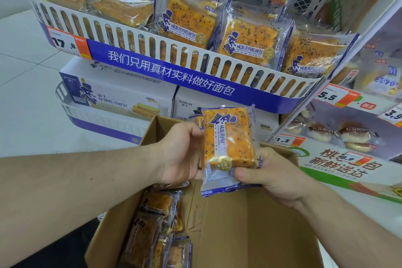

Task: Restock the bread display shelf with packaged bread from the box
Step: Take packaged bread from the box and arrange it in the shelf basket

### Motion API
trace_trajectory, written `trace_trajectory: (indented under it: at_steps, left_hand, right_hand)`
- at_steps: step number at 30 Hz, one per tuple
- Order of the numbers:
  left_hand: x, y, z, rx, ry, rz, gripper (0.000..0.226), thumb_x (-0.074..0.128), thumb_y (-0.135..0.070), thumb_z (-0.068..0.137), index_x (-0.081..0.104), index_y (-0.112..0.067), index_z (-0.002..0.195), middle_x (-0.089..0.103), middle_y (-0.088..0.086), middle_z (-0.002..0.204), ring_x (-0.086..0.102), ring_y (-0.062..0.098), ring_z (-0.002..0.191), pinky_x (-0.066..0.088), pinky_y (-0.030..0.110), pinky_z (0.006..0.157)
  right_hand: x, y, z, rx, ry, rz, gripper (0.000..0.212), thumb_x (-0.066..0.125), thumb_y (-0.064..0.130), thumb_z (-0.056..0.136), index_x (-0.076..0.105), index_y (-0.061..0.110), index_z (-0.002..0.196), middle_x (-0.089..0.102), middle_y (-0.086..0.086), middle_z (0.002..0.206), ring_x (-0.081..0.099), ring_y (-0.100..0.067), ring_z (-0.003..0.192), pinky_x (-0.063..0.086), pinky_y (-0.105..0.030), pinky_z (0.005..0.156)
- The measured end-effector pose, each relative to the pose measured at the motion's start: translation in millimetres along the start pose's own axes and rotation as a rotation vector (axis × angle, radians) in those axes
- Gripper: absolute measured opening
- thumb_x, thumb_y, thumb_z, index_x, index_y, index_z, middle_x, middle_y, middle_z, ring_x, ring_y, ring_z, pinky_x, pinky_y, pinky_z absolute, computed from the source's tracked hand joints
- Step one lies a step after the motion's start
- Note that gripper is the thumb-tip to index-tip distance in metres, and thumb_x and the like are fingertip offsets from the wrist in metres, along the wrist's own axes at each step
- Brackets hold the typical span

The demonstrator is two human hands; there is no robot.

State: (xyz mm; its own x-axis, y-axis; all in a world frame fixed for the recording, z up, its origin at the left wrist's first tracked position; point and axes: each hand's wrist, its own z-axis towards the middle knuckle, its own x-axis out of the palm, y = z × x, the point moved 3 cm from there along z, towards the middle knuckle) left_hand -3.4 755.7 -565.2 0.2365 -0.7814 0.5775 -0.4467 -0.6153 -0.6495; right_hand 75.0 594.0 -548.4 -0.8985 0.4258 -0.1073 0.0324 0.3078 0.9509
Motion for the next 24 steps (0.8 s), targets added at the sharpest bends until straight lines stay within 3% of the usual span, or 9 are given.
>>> trace_trajectory:
  at_steps: [2, 4, 8, 12, 14, 18, 20, 22, 24]
  left_hand:
    - [5, -4, -2, 0.019, 0.039, -0.005, 0.058, 0.034, -0.054, 0.097, 0.066, -0.013, 0.123, 0.07, 0.017, 0.119, 0.068, 0.035, 0.108, 0.051, 0.051, 0.096]
    - [8, -6, -4, 0.065, -0.013, 0.047, 0.064, 0.048, -0.064, 0.086, 0.065, -0.016, 0.125, 0.076, 0.012, 0.104, 0.073, 0.03, 0.098, 0.056, 0.048, 0.088]
    - [3, -1, -5, 0.115, -0.069, 0.32, 0.038, 0.069, -0.028, 0.085, 0.064, -0.02, 0.121, 0.076, 0.005, 0.106, 0.073, 0.023, 0.097, 0.056, 0.04, 0.085]
    - [-4, -3, -6, 0.125, -0.123, 0.36, 0.027, 0.07, -0.011, 0.087, 0.067, -0.021, 0.111, 0.077, 0.003, 0.102, 0.074, 0.021, 0.094, 0.057, 0.036, 0.079]
    - [-4, -2, -7, 0.082, -0.083, 0.373, 0.029, 0.068, -0.01, 0.088, 0.066, -0.019, 0.115, 0.076, 0.006, 0.105, 0.073, 0.024, 0.097, 0.059, 0.037, 0.08]
    - [-14, 1, -13, -0.001, -0.097, 0.314, 0.038, 0.07, -0.024, 0.085, 0.064, -0.015, 0.121, 0.075, 0.011, 0.107, 0.074, 0.029, 0.096, 0.06, 0.042, 0.081]
    - [-22, -1, -17, -0.026, -0.163, 0.303, 0.033, 0.071, -0.024, 0.087, 0.065, -0.014, 0.118, 0.076, 0.011, 0.103, 0.075, 0.029, 0.091, 0.061, 0.043, 0.078]
    - [-32, -4, -21, -0.042, -0.229, 0.306, 0.028, 0.07, -0.022, 0.089, 0.064, -0.014, 0.116, 0.077, 0.01, 0.1, 0.075, 0.029, 0.089, 0.061, 0.043, 0.077]
    - [-42, -6, -25, -0.04, -0.29, 0.318, 0.032, 0.072, -0.022, 0.088, 0.062, -0.014, 0.118, 0.077, 0.009, 0.099, 0.075, 0.029, 0.089, 0.059, 0.045, 0.081]
  right_hand:
    - [2, -8, 4, 0.047, -0.016, -0.048, 0.058, 0.089, 0.05, 0.062, 0.076, 0.018, 0.109, 0.071, -0.008, 0.12, 0.065, -0.025, 0.115, 0.05, -0.034, 0.101]
    - [6, -11, 6, 0.104, -0.067, -0.05, 0.046, 0.087, 0.04, 0.069, 0.077, 0.02, 0.11, 0.069, -0.006, 0.124, 0.066, -0.023, 0.114, 0.05, -0.037, 0.102]
    - [16, -7, 3, 0.213, -0.081, -0.081, 0.046, 0.082, 0.037, 0.073, 0.074, 0.013, 0.112, 0.076, -0.001, 0.11, 0.07, -0.018, 0.107, 0.048, -0.034, 0.101]
    - [9, -9, 7, 0.191, -0.394, -0.008, 0.092, 0.084, 0.065, 0.054, 0.055, 0.013, 0.125, 0.073, -0.006, 0.114, 0.071, -0.021, 0.101, 0.055, -0.037, 0.087]
    - [14, -10, 10, 0.148, -0.382, 0.075, 0.079, 0.077, 0.049, 0.067, 0.048, 0.016, 0.132, 0.074, -0.004, 0.114, 0.074, -0.017, 0.096, 0.058, -0.028, 0.07]
    - [38, -9, 20, 0.104, -0.315, 0.058, 0.042, 0.061, 0.035, 0.091, 0.059, 0.015, 0.127, 0.075, -0.001, 0.113, 0.073, -0.011, 0.098, 0.059, -0.021, 0.073]
    - [48, -12, 33, 0.125, -0.388, 0.103, 0.04, 0.049, 0.046, 0.097, 0.063, 0.016, 0.12, 0.076, -0.002, 0.108, 0.074, -0.012, 0.093, 0.059, -0.021, 0.073]
    - [53, -35, 48, 0.239, -0.549, 0.223, 0.05, 0.038, 0.058, 0.099, 0.067, 0.018, 0.111, 0.078, -0.004, 0.1, 0.074, -0.02, 0.091, 0.059, -0.032, 0.08]
    - [66, -71, 61, 0.416, -0.631, 0.232, 0.045, 0.04, 0.042, 0.104, 0.066, 0.007, 0.115, 0.074, -0.017, 0.103, 0.07, -0.03, 0.079, 0.057, -0.036, 0.075]
